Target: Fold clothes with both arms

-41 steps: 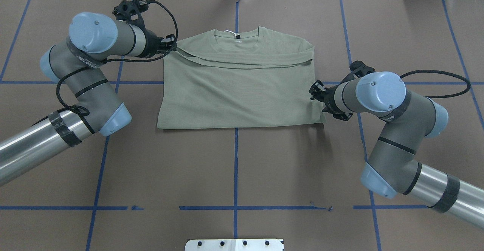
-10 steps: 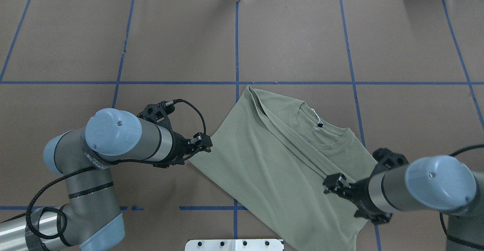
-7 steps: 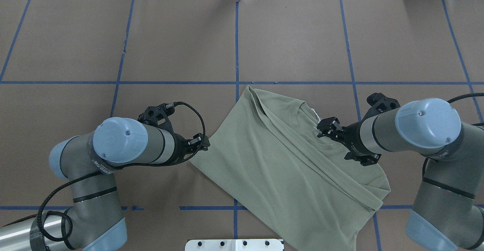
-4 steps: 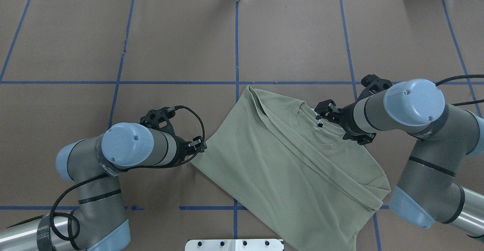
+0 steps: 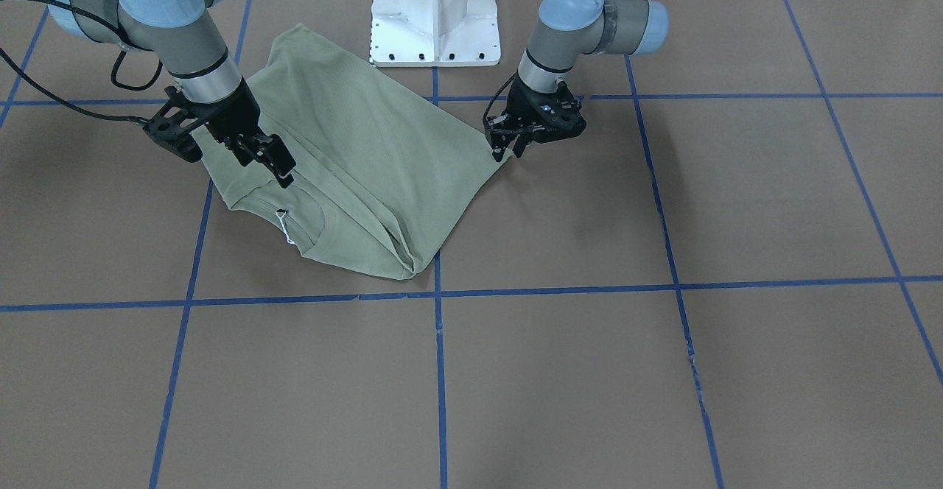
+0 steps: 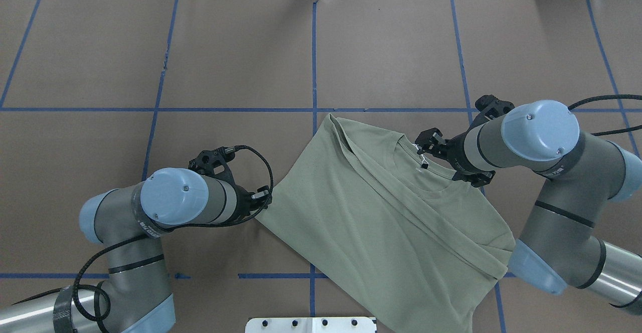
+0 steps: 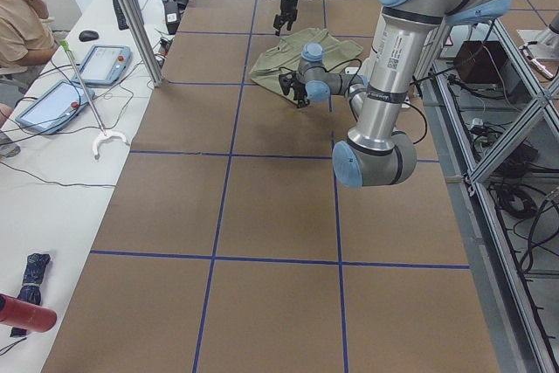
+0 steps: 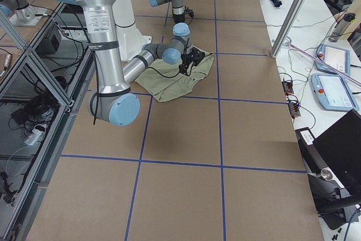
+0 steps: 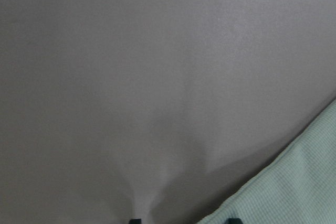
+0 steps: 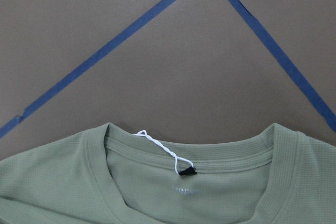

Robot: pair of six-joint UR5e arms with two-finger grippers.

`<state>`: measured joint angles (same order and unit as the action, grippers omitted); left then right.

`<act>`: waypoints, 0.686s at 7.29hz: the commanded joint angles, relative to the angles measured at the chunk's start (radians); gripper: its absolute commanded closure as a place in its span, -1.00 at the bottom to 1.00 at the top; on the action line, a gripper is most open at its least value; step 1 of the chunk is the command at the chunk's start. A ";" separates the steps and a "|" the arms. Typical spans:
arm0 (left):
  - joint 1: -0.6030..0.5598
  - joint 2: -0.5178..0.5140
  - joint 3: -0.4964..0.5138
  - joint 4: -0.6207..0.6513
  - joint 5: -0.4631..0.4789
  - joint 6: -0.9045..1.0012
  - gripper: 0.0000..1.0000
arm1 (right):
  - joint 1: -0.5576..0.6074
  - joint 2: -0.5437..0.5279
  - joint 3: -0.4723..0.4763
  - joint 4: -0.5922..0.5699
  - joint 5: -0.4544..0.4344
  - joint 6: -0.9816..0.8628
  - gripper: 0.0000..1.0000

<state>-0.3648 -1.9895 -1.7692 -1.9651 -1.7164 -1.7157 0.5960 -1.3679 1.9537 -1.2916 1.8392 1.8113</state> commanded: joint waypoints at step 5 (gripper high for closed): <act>-0.169 -0.005 0.052 0.000 0.038 0.370 1.00 | -0.001 0.003 -0.024 0.002 -0.002 0.000 -1.00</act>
<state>-0.4749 -1.9880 -1.7552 -1.9596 -1.6965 -1.4469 0.5965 -1.3674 1.9278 -1.2886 1.8378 1.8104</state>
